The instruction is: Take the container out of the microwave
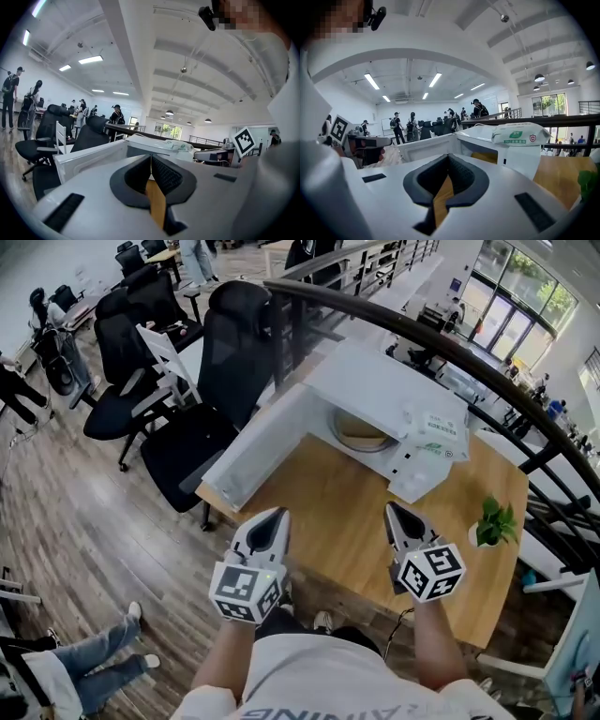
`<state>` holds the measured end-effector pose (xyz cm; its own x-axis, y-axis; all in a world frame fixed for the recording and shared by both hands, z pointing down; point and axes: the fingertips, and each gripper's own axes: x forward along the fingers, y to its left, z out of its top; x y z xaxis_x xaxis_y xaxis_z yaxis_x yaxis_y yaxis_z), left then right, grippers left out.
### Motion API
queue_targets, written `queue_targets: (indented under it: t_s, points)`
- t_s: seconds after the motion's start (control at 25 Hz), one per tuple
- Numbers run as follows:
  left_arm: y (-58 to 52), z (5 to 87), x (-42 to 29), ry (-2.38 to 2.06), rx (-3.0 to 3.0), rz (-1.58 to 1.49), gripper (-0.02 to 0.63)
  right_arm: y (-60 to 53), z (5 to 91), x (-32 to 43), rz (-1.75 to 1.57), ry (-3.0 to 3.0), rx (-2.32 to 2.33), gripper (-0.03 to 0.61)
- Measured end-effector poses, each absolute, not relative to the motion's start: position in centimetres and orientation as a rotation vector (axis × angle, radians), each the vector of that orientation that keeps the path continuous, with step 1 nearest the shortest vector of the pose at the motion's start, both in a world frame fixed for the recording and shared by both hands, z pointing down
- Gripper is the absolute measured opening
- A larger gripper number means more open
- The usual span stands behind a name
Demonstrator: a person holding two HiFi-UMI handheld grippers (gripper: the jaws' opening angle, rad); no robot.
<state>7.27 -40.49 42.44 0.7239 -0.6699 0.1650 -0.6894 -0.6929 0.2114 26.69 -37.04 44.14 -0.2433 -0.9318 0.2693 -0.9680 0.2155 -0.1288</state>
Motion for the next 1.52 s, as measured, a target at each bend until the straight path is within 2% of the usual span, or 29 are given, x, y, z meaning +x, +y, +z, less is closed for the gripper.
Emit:
queue_targets:
  t_s: [0.32,0.52,0.72,1.16,1.52]
  points:
    - [-47.0,45.2,6.5,-0.994,2.653,0.114,0.037,-47.1,48.2,24.6,0.284,-2.137,1.717,0.025]
    - [-48.7,46.8,6.9,-0.920,2.649,0.129,0.038,-53.1,52.7,24.1,0.198,-1.993,1.576,0.103]
    - [-48.9,48.5,7.2,-0.859,2.619,0.139,0.038,-57.4,58.1,24.5,0.196,-1.872,1.493,0.138]
    - [-49.6,50.8,6.8,-0.788,2.566,0.168,0.037,-64.8,64.1,26.8,0.101,-1.639,1.404,0.164]
    - [-48.9,51.4,7.3,-0.758,2.547,0.156,0.038,-66.1,66.8,28.5,0.082,-1.549,1.336,0.164]
